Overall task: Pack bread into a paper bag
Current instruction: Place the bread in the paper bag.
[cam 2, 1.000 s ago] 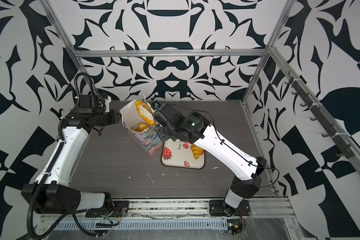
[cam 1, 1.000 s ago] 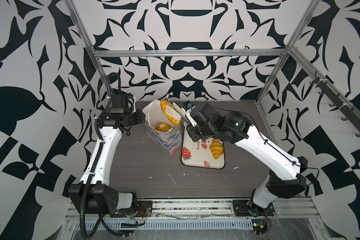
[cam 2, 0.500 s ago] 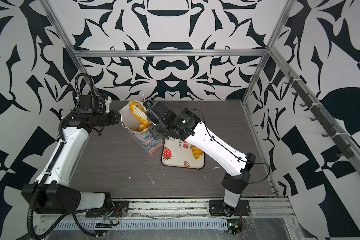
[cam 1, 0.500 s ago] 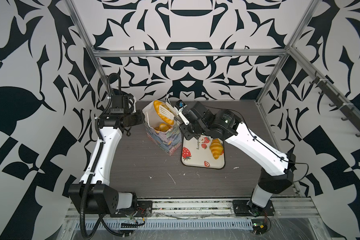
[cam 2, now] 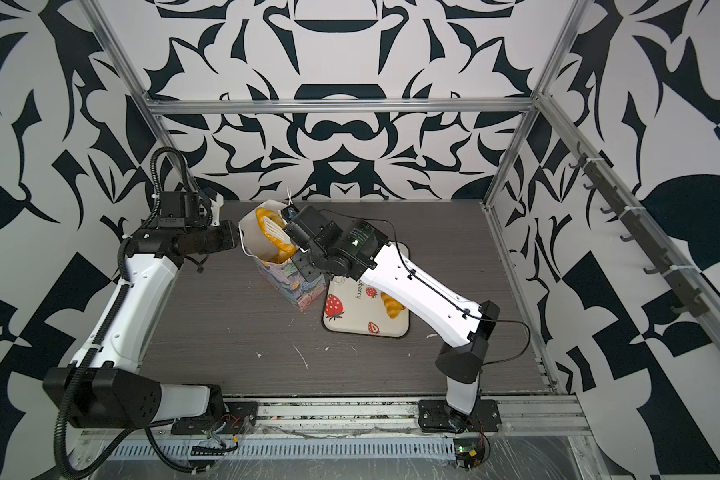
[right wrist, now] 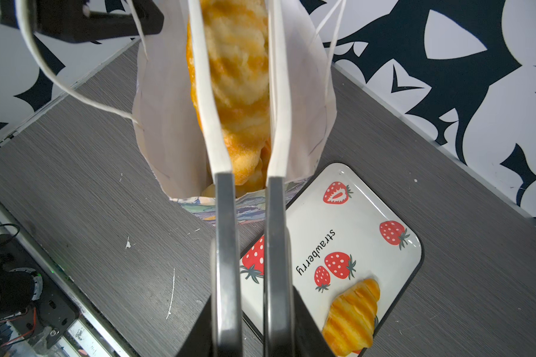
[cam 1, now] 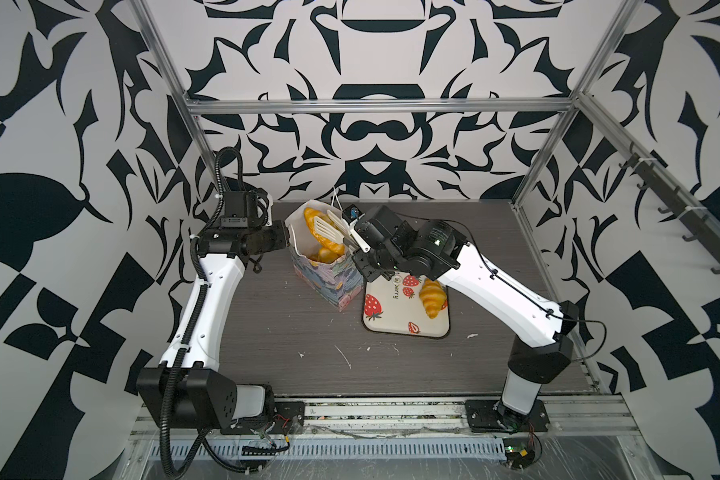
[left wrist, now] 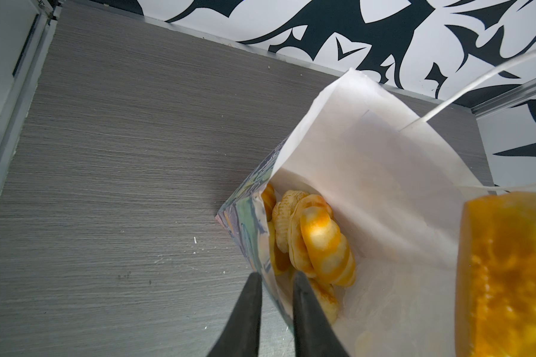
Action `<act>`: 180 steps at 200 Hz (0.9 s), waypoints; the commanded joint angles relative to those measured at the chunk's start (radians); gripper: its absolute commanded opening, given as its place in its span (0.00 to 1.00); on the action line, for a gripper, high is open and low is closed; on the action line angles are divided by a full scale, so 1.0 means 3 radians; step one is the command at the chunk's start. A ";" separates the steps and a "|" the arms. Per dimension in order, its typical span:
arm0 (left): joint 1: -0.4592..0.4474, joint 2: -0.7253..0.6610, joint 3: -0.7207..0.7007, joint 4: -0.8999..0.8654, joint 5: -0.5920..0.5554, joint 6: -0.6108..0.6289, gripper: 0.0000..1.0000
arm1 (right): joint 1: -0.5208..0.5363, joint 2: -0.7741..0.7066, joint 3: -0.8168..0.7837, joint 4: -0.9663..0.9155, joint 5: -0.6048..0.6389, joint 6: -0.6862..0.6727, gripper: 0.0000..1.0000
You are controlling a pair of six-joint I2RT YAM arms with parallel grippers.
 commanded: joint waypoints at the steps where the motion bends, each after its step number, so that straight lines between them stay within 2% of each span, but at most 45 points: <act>1: 0.0001 -0.0075 -0.0042 -0.0058 0.0008 0.0020 0.22 | 0.0017 -0.0110 0.0004 0.0242 0.0013 -0.0016 0.32; 114: 0.0003 -0.0065 -0.0043 -0.0063 0.0012 0.0019 0.20 | 0.0017 -0.0169 -0.0237 0.0354 -0.0027 0.0003 0.32; 180: -0.0001 -0.0075 -0.0053 -0.0058 0.0005 0.0019 0.21 | 0.0017 -0.0192 -0.0282 0.0364 -0.0017 0.0007 0.37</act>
